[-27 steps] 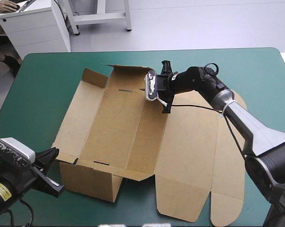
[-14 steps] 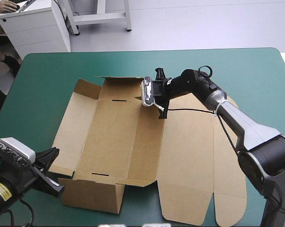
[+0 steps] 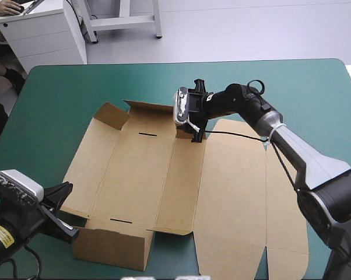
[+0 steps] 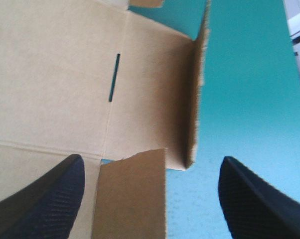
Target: Fold the box
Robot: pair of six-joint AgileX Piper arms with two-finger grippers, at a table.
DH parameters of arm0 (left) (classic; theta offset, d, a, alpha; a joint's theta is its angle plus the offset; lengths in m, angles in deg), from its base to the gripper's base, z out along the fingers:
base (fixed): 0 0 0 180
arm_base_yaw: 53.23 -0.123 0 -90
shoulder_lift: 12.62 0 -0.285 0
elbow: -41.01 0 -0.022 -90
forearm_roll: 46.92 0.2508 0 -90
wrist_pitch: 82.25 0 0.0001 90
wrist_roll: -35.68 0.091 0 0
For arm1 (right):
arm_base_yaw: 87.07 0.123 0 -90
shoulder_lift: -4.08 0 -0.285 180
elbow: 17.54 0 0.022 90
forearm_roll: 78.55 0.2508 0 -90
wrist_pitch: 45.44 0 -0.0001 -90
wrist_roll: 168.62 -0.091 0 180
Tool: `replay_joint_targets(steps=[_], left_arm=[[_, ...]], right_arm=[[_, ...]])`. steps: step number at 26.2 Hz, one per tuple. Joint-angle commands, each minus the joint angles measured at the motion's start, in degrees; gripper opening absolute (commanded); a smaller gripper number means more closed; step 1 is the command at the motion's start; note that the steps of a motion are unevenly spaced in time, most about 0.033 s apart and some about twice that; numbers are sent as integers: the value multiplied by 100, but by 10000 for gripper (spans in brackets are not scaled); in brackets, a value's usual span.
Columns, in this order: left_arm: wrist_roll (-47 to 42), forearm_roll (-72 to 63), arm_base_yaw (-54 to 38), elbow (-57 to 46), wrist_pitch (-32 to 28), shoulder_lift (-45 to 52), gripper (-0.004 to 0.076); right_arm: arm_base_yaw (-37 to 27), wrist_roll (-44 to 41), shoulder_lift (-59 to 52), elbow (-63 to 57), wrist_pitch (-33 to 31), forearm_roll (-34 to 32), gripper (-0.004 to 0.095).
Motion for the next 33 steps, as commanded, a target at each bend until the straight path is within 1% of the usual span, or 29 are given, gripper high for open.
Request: replay_joint_targets(steps=[1, 3, 5, 6, 8, 10, 11, 12, 14, 17, 22, 25, 28, 33], left_arm=[[-1, 2, 10, 186, -368, -72, -8], [-1, 2, 10, 186, -368, -72, -8], [-1, 2, 10, 186, -368, -72, -8], [-1, 2, 10, 186, -368, -72, -8], [-1, 2, 10, 186, -368, -72, -8], [-1, 2, 10, 186, -368, -72, -8], [-1, 2, 10, 186, -368, -72, -8], [-1, 2, 10, 186, -368, -72, -8], [-1, -9, 10, 186, -368, -72, -8], [-1, -18, 10, 186, -368, -72, -8], [-1, -18, 10, 186, -395, -72, -8], [-1, -18, 10, 186, -394, -72, -8], [-1, -18, 10, 186, -394, -72, -8], [35, -18, 10, 186, -394, -72, -8]], right_arm=[[-17, -885, -670, 200, 528, 161, 696], [-17, -1831, -925, 200, 900, -4, 657], [-27, -2766, -1143, 200, 1196, -617, 544], [-39, -3235, -1232, 200, 1224, -1086, 447], [-136, -4071, -1368, 200, 1143, -1754, 243], [-349, -5216, -1451, 200, 1037, -2135, 16], [-429, -5519, -1468, 200, 983, -2183, -21], [-560, -5889, -1483, 200, 859, -2208, -15], [-748, -6267, -1507, 200, 568, -2208, -19], [-1105, -6775, -1533, 200, -76, -2208, -19], [-1601, -7129, -1557, 200, -1412, -2208, -20], [-1846, -7209, -1557, 200, -2007, -2208, -20], [-2011, -7311, -1669, 144, -2184, -2242, -18], [-2072, -7388, -2171, -227, -2183, -2513, -18]])
